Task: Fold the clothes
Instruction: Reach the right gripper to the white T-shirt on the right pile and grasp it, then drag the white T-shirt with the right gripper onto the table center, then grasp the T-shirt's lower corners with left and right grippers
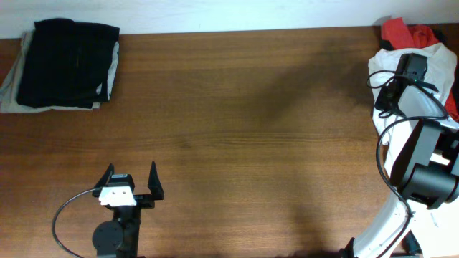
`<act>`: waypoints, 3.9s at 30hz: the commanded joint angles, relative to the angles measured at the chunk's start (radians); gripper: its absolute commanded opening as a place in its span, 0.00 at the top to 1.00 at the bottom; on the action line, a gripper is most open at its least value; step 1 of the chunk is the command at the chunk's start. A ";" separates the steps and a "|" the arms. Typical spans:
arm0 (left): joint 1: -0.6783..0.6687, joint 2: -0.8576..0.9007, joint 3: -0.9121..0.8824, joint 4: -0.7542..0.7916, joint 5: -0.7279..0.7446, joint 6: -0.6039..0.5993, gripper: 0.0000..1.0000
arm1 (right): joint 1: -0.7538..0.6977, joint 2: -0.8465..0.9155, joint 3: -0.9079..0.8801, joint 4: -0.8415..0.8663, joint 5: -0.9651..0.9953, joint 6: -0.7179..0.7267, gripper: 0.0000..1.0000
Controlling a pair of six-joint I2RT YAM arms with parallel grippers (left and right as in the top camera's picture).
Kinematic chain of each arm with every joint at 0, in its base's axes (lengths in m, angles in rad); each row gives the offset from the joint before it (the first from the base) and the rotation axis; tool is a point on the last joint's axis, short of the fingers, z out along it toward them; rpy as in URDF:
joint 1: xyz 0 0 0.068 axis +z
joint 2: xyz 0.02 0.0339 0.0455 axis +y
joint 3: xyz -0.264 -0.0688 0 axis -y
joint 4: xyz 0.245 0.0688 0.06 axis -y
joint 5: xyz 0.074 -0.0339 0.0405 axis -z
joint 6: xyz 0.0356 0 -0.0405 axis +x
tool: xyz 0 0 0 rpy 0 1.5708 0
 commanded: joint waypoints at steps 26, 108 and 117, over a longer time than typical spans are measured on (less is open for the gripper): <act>-0.003 -0.005 -0.006 -0.001 0.004 0.016 0.01 | 0.130 -0.003 0.354 -0.243 -0.325 0.011 0.96; -0.045 1.765 0.929 -0.744 -0.068 -0.277 0.67 | 0.520 -0.223 0.545 -1.026 -0.452 0.203 0.01; 0.050 1.765 0.929 -0.724 -0.123 -0.396 0.99 | 0.520 -0.401 0.443 -1.173 -0.249 0.434 0.01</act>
